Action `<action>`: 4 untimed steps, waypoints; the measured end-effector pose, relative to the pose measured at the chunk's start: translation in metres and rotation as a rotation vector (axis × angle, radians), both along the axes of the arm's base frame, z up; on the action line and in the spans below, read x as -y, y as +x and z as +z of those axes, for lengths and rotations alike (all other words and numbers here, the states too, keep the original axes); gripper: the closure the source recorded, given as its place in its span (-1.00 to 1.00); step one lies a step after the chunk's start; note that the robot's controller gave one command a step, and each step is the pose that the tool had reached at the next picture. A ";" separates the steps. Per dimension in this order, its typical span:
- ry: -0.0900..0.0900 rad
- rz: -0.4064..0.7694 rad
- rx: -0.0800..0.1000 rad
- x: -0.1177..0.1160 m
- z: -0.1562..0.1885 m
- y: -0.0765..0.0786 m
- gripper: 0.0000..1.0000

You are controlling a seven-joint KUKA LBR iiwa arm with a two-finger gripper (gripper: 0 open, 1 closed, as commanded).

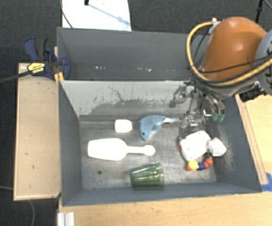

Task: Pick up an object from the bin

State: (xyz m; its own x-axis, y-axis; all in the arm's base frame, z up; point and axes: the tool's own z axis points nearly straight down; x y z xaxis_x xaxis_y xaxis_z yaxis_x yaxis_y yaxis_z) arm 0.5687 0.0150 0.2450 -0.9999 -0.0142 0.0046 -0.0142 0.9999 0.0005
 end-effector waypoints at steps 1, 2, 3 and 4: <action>0.000 0.000 0.009 0.000 0.005 0.001 -1.00; 0.000 0.058 0.013 -0.028 -0.064 0.008 -1.00; 0.001 0.227 0.005 -0.066 -0.088 0.017 -1.00; 0.002 0.153 0.001 -0.117 -0.132 -0.012 -1.00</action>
Offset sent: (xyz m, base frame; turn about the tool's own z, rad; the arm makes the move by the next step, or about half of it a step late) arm 0.0156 0.0713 -0.1750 -0.1295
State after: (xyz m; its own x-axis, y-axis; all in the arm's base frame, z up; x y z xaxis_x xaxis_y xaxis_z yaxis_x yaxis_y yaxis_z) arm 0.5563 0.1322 0.1127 -0.9860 -0.1665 0.0032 -0.1665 0.9860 0.0022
